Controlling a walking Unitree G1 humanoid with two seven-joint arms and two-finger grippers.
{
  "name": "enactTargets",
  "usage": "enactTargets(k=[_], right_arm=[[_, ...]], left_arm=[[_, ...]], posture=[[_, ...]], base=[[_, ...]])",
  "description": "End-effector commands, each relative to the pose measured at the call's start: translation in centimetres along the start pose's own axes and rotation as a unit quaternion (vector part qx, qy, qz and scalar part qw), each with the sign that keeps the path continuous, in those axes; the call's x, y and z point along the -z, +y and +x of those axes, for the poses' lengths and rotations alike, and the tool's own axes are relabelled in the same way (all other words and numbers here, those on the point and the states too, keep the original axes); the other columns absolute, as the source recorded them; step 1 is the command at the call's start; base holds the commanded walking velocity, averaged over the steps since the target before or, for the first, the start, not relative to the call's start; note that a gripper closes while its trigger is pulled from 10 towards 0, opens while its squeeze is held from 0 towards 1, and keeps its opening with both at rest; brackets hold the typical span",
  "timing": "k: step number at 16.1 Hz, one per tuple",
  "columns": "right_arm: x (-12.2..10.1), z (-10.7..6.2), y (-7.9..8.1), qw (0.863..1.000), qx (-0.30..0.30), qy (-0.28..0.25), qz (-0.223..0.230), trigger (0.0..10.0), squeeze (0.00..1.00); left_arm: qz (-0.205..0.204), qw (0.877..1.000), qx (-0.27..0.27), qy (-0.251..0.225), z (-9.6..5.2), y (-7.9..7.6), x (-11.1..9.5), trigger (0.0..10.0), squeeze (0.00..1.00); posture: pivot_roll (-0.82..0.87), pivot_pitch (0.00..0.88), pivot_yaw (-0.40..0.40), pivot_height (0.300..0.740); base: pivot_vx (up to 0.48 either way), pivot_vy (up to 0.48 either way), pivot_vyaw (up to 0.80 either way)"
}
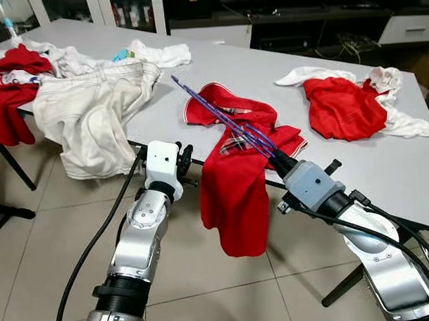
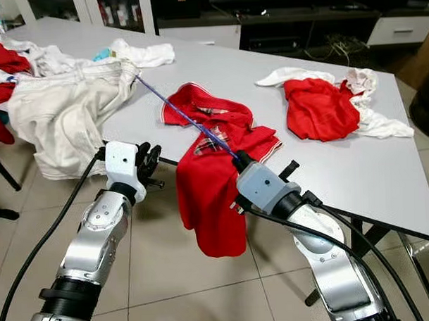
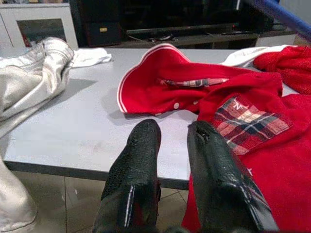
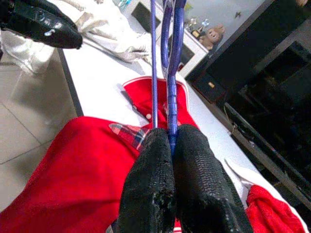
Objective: Hang hanger
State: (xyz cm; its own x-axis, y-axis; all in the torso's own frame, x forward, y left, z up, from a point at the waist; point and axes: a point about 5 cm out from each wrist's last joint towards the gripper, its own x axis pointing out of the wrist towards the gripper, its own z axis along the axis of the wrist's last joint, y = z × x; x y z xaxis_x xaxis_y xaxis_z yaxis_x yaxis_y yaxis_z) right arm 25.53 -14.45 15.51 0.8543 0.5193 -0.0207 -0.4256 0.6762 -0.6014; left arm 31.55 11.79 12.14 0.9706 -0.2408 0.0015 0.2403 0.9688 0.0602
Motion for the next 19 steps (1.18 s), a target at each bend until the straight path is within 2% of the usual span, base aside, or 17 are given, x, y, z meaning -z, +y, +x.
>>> enactTargets(k=[1,5,10,19], right_arm=[[0.07,-0.10,0.04,1.000,-0.006,0.005,-0.007,10.0,0.00],[0.07,-0.02,0.18,0.999,-0.011,0.008,-0.031,10.0,0.00],[0.00,0.10,0.27,0.999,-0.013,0.006,-0.035,10.0,0.00],[0.10,0.24,0.34,0.999,-0.015,0.008,-0.038,10.0,0.00]], left_arm=[[0.003,1.000,0.004,0.010,0.00,-0.14,0.24,10.0,0.00],[0.003,1.000,0.006,0.011,-0.01,-0.24,0.25,10.0,0.00],[0.002,1.000,0.005,0.011,0.02,-0.24,0.23,10.0,0.00],[0.001,1.000,0.002,0.011,0.13,-0.23,0.18,10.0,0.00]], posture=[[-0.06,0.000,0.011,0.740],[-0.06,0.000,0.012,0.740],[-0.06,0.000,0.011,0.740],[-0.06,0.000,0.009,0.740]], base=[[0.000,0.000,0.00],[0.000,0.000,0.00],[0.000,0.000,0.00],[0.277,0.000,0.00]])
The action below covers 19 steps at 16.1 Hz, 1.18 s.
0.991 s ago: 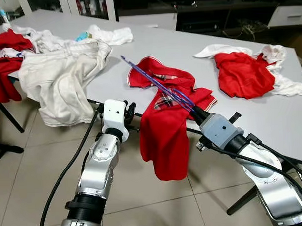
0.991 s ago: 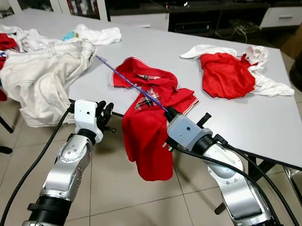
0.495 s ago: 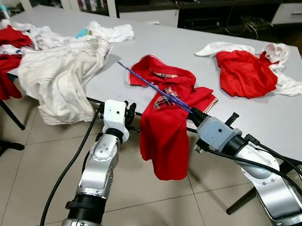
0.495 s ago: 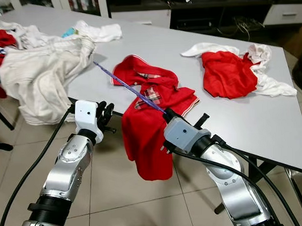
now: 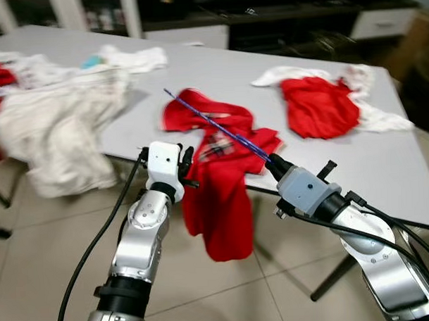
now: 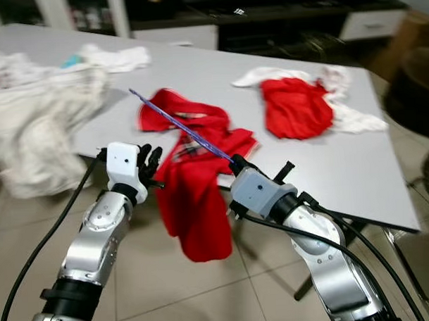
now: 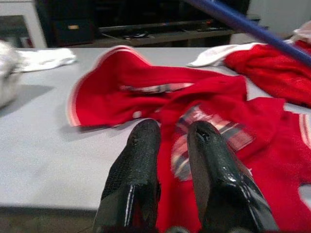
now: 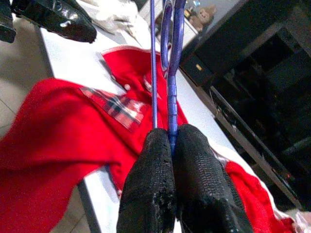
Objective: Hang hanger
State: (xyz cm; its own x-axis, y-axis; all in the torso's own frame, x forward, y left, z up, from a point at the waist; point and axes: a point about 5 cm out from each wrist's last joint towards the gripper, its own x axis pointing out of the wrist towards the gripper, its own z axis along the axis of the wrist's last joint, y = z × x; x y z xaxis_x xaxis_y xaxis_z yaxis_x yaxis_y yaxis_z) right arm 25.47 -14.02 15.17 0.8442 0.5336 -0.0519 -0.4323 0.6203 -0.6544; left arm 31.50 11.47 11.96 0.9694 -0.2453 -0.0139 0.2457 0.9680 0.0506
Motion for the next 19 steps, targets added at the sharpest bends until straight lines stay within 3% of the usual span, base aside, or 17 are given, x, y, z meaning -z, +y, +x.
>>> enactTargets(k=[1,19], right_arm=[[0.10,0.07,-0.20,1.000,0.002,0.002,-0.003,10.0,0.00],[0.10,0.29,-0.25,1.000,0.004,0.000,-0.005,10.0,0.00]], left_arm=[[0.006,1.000,-0.001,0.004,0.11,0.10,0.01,10.0,0.00],[0.004,1.000,-0.007,0.002,0.28,0.23,-0.02,10.0,0.00]], posture=[[-0.06,0.000,0.010,0.740],[-0.06,0.000,0.010,0.740]], base=[[0.285,0.000,0.00],[0.272,0.000,0.00]])
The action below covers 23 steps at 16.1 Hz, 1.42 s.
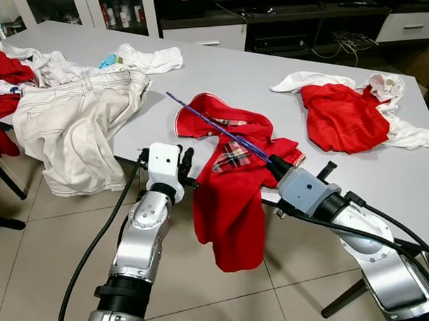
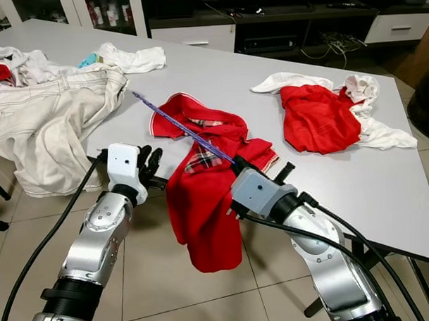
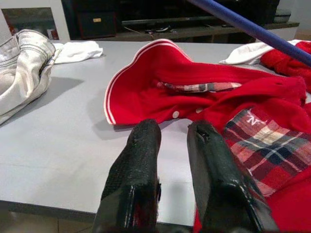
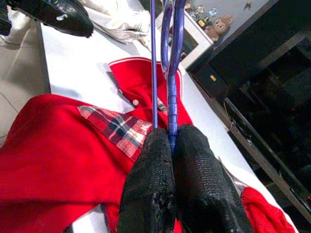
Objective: Hang hanger
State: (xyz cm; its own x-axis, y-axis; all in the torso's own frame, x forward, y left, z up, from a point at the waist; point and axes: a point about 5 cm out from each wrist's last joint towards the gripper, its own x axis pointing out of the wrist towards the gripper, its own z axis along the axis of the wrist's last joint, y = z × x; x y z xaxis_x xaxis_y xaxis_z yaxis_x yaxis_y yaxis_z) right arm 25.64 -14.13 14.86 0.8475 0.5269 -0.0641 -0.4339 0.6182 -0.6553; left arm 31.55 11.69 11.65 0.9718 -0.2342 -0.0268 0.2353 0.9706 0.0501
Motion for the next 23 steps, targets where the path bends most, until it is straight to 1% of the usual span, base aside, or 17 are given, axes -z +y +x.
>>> enactTargets(k=[1,7,19,23], right_arm=[[-0.26,0.18,-0.31,1.000,0.006,-0.007,-0.004,10.0,0.00],[-0.25,0.13,-0.31,1.000,0.005,-0.007,-0.004,10.0,0.00],[-0.22,0.18,-0.24,1.000,0.003,-0.008,-0.006,10.0,0.00],[-0.27,0.28,-0.20,1.000,0.003,-0.009,-0.005,10.0,0.00]], left_arm=[[0.004,1.000,-0.001,-0.005,0.28,0.02,-0.35,10.0,0.00],[0.003,1.000,-0.002,-0.004,0.26,-0.01,-0.31,10.0,0.00],[0.005,1.000,-0.002,-0.004,0.32,-0.02,-0.29,10.0,0.00],[0.005,1.000,-0.001,-0.005,0.42,-0.07,-0.32,10.0,0.00]], posture=[[-0.06,0.000,0.010,0.740],[-0.06,0.000,0.007,0.740],[-0.06,0.000,0.008,0.740],[-0.06,0.000,0.009,0.740]], base=[[0.285,0.000,0.00],[0.291,0.000,0.00],[0.365,0.247,0.00],[0.418,0.000,0.00]])
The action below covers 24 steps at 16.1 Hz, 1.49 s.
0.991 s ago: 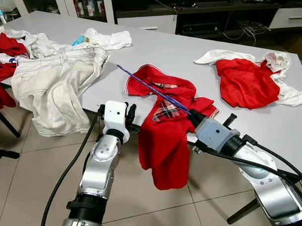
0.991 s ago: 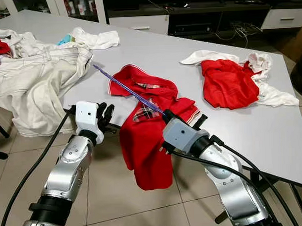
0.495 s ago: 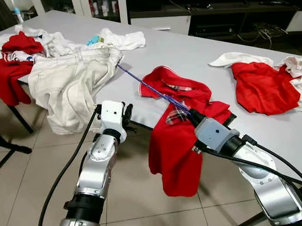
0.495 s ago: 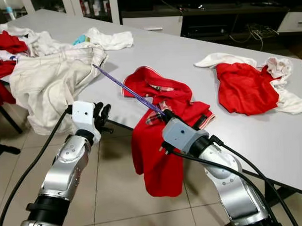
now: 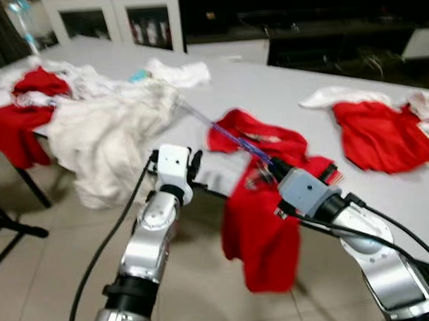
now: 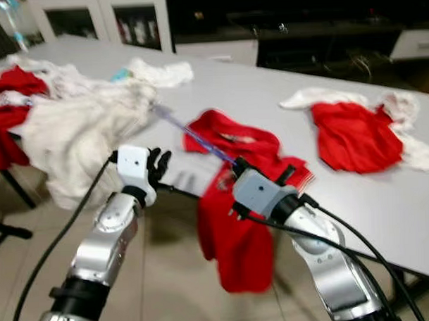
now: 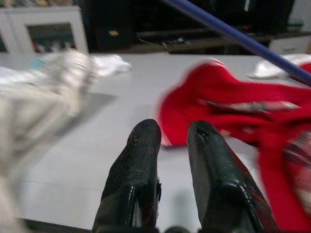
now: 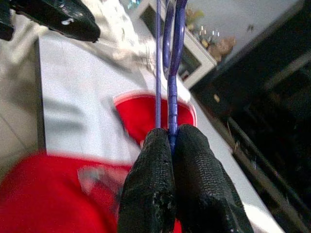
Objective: Hang hanger
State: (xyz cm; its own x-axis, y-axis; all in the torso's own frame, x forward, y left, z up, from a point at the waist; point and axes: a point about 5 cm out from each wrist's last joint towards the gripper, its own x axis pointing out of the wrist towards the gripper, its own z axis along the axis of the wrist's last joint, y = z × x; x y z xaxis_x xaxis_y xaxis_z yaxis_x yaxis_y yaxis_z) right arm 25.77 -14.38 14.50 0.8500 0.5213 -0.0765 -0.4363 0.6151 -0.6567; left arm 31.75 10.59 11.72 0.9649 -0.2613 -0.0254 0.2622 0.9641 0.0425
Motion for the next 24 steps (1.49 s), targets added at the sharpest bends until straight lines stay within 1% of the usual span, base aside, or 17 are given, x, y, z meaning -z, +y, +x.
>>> enactTargets(k=[1,6,9,14,15,17,18,20,21,23,24], right_arm=[[-0.7,0.3,-0.2,1.000,0.005,-0.016,-0.004,10.0,0.00],[-0.7,0.3,-0.2,1.000,0.006,-0.017,-0.004,10.0,0.00],[-0.7,0.3,-0.2,1.000,0.006,-0.017,-0.005,10.0,0.00],[-0.7,0.2,-0.2,1.000,0.005,-0.017,-0.006,10.0,0.00],[-0.8,0.2,-0.4,1.000,0.004,-0.015,-0.015,10.0,0.00],[-0.8,0.2,-1.8,0.998,0.009,-0.010,-0.062,10.0,0.00],[-0.8,0.1,-2.8,0.996,0.016,-0.006,-0.083,10.0,0.00],[-0.9,-0.2,-5.1,0.989,0.021,0.004,-0.144,10.0,0.00],[-0.9,-0.5,-6.0,0.987,0.017,0.009,-0.162,10.0,0.00],[-0.6,-1.1,-6.9,0.982,-0.007,0.023,-0.189,10.0,0.00],[-0.3,-1.4,-7.0,0.978,-0.032,0.032,-0.202,10.0,0.00]], left_arm=[[0.009,1.000,-0.015,-0.004,0.0,0.9,-0.2,10.0,0.00],[0.011,1.000,-0.012,-0.003,0.0,0.8,-0.1,10.0,0.00],[0.007,1.000,-0.004,-0.009,-0.1,0.5,-0.2,10.0,0.00],[0.008,1.000,-0.005,-0.007,-0.1,0.5,-0.1,10.0,0.00],[0.009,1.000,-0.005,-0.006,-0.1,0.5,-0.1,10.0,0.00],[0.010,1.000,-0.005,-0.005,-0.2,0.5,-0.1,10.0,0.00],[0.010,1.000,-0.005,-0.004,-0.2,0.5,0.0,10.0,0.00],[0.011,1.000,-0.004,-0.003,-0.1,0.5,0.0,10.0,0.00],[0.011,1.000,-0.004,-0.003,-0.1,0.4,0.0,10.0,0.00],[0.011,1.000,-0.004,-0.002,-0.1,0.4,0.0,10.0,0.00],[0.011,1.000,-0.004,-0.002,-0.1,0.4,0.0,10.0,0.00]], posture=[[-0.06,0.000,0.009,0.740],[-0.06,0.000,0.007,0.740],[-0.06,0.000,0.007,0.740],[-0.06,0.000,0.005,0.740],[-0.06,0.000,0.004,0.740],[-0.06,0.000,0.005,0.740],[-0.06,0.000,0.005,0.740],[-0.06,0.000,0.005,0.740],[-0.06,0.000,0.005,0.740],[-0.06,0.000,0.004,0.740],[-0.06,0.000,0.004,0.740]], base=[[0.424,0.000,0.00],[0.424,0.000,0.00],[0.000,0.000,0.00],[0.000,0.000,0.00],[0.000,0.000,0.00],[0.000,0.000,0.00],[0.000,0.000,0.00],[0.000,0.000,0.00],[0.000,0.000,0.00],[0.000,0.000,0.00],[0.000,0.000,0.00]])
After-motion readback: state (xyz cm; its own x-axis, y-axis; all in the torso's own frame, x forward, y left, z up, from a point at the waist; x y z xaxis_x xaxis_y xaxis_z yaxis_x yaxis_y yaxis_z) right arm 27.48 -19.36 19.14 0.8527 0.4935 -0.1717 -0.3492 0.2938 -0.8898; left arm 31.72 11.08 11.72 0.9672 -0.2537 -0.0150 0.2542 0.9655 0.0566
